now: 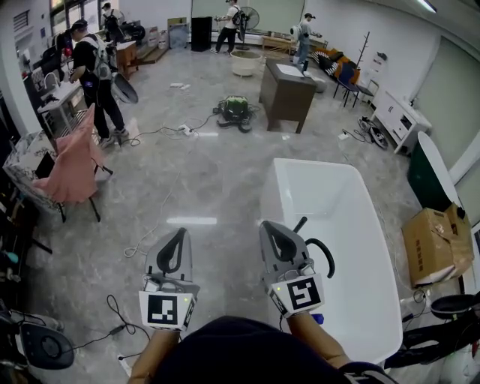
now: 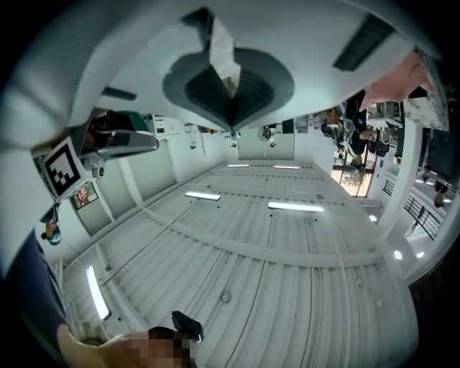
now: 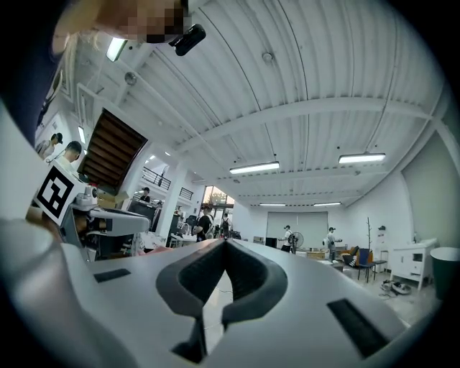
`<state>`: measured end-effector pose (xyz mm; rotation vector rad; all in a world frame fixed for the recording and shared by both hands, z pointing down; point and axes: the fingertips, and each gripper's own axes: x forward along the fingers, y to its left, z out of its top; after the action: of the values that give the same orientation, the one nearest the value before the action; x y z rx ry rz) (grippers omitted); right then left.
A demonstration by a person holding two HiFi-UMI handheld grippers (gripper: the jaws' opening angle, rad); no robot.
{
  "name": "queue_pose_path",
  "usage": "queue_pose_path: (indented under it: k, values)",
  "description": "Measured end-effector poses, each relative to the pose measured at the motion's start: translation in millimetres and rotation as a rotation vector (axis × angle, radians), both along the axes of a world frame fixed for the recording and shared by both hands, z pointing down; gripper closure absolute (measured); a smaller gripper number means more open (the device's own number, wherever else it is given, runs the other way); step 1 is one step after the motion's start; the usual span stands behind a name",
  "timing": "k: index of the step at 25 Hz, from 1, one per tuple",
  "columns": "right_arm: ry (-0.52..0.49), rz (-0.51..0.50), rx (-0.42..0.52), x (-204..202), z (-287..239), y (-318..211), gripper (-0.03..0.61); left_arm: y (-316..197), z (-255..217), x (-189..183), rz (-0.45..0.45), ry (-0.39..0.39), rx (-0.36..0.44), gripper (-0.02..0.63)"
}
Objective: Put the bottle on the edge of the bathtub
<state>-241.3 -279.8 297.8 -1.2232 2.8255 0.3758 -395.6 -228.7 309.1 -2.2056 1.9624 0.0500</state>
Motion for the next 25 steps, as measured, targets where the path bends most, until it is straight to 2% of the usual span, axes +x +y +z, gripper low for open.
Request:
queue_pose_path:
  k: [12, 21, 25]
  values:
    - [-0.018, 0.047, 0.019, -12, 6, 40, 0.561, 37, 9, -15, 0.036, 0.012, 0.025, 0.612]
    - [-0.007, 0.032, 0.013, -13, 13, 61, 0.563, 48, 10, -6, 0.057, -0.015, 0.029, 0.612]
    - [-0.004, 0.061, 0.004, -12, 15, 69, 0.563, 52, 14, -7, 0.068, -0.002, 0.032, 0.612]
